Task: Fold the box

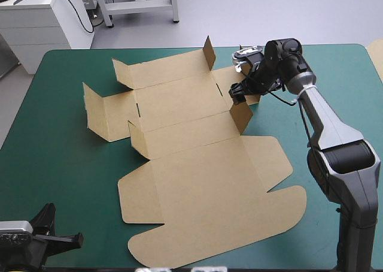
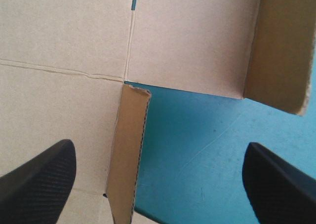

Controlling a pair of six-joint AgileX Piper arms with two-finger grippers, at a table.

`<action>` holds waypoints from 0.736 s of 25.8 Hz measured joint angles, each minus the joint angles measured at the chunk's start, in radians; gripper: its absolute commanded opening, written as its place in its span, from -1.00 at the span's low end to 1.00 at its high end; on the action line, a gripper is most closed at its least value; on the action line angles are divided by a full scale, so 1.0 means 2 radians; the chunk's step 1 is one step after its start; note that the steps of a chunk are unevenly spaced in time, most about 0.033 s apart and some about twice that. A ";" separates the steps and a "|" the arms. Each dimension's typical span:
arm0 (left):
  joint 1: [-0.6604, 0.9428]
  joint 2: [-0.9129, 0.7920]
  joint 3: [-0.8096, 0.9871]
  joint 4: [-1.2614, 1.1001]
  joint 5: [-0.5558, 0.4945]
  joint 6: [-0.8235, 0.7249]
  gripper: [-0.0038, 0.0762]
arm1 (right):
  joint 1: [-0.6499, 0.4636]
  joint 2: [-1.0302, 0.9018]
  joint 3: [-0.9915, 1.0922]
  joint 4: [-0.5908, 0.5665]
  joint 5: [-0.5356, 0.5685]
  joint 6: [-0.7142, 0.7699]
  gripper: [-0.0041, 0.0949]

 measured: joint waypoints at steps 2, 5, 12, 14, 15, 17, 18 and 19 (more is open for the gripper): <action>0.000 0.000 0.000 0.000 0.000 0.000 -0.92 | 0.000 0.012 0.000 0.003 0.000 0.000 0.76; 0.000 0.000 0.000 0.000 0.000 0.000 -0.92 | 0.000 0.030 0.000 0.009 0.000 0.000 0.75; 0.000 0.000 0.000 0.000 0.000 0.000 -0.92 | 0.002 0.040 0.003 0.034 -0.001 -0.006 -0.02; 0.000 0.000 0.000 0.000 0.000 0.000 -0.92 | 0.002 0.041 0.005 0.035 -0.002 -0.006 -0.33; 0.000 0.000 0.000 0.000 0.000 0.000 -0.92 | 0.002 0.040 0.006 0.035 -0.002 -0.006 -0.45; 0.000 0.000 0.000 0.000 0.000 0.000 -0.92 | 0.002 0.041 0.006 0.036 -0.002 -0.006 -0.76; 0.000 0.000 0.000 0.000 0.000 0.000 -0.92 | 0.002 0.042 0.006 0.036 -0.002 -0.006 -0.95; 0.000 0.000 0.000 0.000 0.000 0.000 -0.92 | 0.002 0.043 0.007 0.037 -0.002 -0.006 -0.95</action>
